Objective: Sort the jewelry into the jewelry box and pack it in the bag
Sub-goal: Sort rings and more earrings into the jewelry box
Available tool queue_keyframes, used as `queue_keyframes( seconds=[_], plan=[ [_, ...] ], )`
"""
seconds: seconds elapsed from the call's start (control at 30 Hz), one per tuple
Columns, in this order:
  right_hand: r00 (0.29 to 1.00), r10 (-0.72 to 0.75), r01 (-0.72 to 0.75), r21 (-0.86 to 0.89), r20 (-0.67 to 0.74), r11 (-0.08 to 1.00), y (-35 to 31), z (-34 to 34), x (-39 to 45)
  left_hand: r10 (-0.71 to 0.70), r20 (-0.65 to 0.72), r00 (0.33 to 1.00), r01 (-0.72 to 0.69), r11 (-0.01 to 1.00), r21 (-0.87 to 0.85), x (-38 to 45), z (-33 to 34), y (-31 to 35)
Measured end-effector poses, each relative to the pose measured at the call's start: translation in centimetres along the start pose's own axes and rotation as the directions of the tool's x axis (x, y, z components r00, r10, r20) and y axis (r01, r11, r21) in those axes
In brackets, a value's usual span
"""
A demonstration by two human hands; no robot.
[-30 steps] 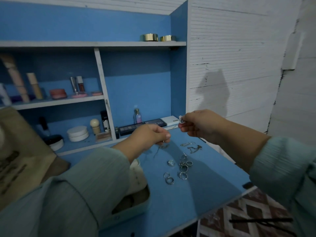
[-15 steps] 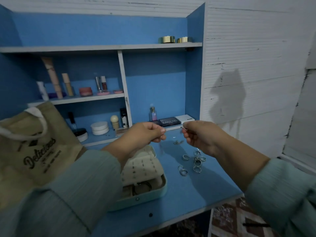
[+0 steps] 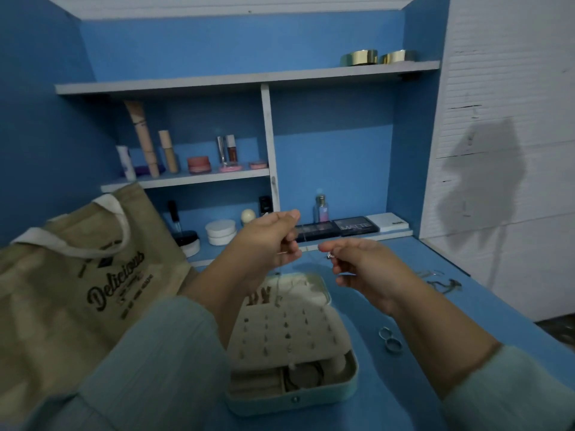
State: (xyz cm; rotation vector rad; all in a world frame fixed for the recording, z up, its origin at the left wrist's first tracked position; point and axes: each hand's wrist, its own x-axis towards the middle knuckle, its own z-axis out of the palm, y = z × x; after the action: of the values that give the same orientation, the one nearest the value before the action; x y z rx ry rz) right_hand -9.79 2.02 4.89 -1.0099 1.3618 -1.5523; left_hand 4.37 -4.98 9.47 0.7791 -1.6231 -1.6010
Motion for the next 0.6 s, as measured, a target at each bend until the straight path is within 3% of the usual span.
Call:
queue_keyframes(
  seconds=[0.2,0.4,0.6],
  plan=[
    [0.998,-0.04,0.047,-0.186,0.041,0.981,0.8,1.0,1.5,0.064,-0.022,0.998,-0.064,0.998,0.006,1.1,-1.5,1.1],
    [0.991,-0.024,-0.023,-0.347,-0.131,0.938,1.4,0.0,2.1,0.064,-0.069,0.996,-0.065,0.998,-0.003,1.4,-2.5,0.8],
    [0.943,-0.156,-0.005,-0.48,-0.295,0.877,1.3,-0.6,2.2,0.055,0.008,0.998,-0.054,0.995,-0.079,0.6,-2.4,0.2]
  ],
)
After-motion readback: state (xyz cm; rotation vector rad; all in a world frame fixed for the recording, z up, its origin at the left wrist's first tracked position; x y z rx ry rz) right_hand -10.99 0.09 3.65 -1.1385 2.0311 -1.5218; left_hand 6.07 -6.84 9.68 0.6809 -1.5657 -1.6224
